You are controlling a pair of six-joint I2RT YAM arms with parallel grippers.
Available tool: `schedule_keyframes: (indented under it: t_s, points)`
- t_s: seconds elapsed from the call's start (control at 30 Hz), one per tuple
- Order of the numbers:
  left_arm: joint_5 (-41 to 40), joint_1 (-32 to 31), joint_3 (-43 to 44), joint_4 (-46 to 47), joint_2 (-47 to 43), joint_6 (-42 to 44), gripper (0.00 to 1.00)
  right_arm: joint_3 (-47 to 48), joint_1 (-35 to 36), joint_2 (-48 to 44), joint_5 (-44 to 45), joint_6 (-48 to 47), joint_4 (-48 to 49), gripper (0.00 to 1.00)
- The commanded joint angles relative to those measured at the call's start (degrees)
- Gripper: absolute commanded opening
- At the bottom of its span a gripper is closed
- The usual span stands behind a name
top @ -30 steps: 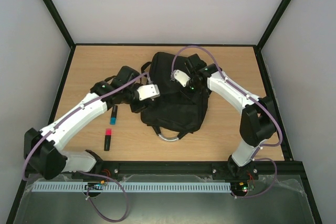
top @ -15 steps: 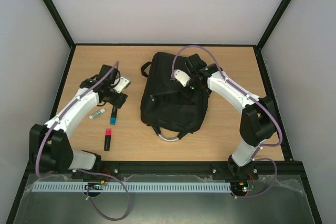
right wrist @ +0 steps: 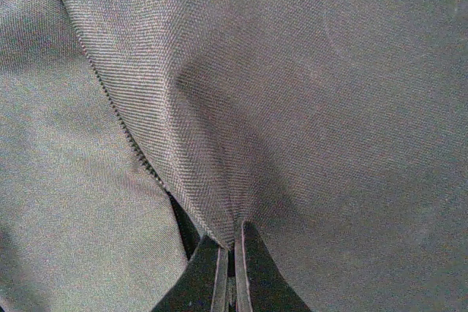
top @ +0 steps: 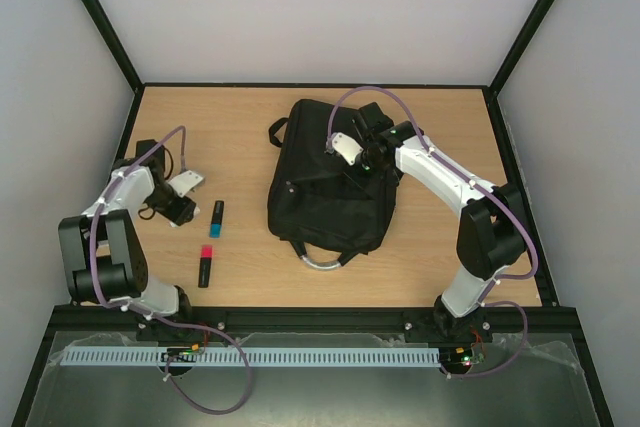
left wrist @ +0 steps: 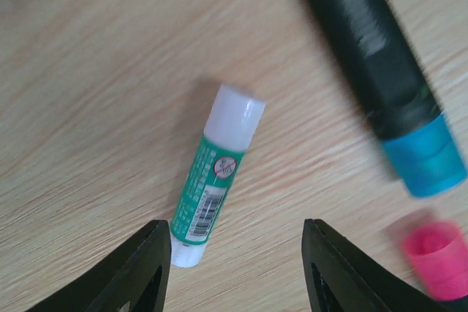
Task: Pack the student bag
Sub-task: Pick up the stationery from the center of the board.
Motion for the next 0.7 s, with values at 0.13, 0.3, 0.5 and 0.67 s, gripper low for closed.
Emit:
schedule_keyframes:
  t_s: [0.13, 0.3, 0.5, 0.67]
  points:
    - [-3.1, 3.1, -1.8, 3.0, 5.2, 18.1, 0.49, -0.4, 0.0, -0.1, -2.5, 1.0, -2.8, 0.01]
    - [-3.2, 3.1, 0.0, 5.5, 8.5, 18.3, 0.43, -1.4, 0.0, -0.8, -2.4, 0.9, -2.9, 0.01]
    - [-4.4, 3.1, 0.7, 7.2, 11.6, 17.8, 0.35, -1.4, 0.0, -0.9, -1.9, 0.8, -2.7, 0.01]
    - [-4.8, 3.0, 0.9, 7.1, 12.3, 17.6, 0.19, -1.3, 0.0, -0.7, -2.0, 0.8, -2.8, 0.01]
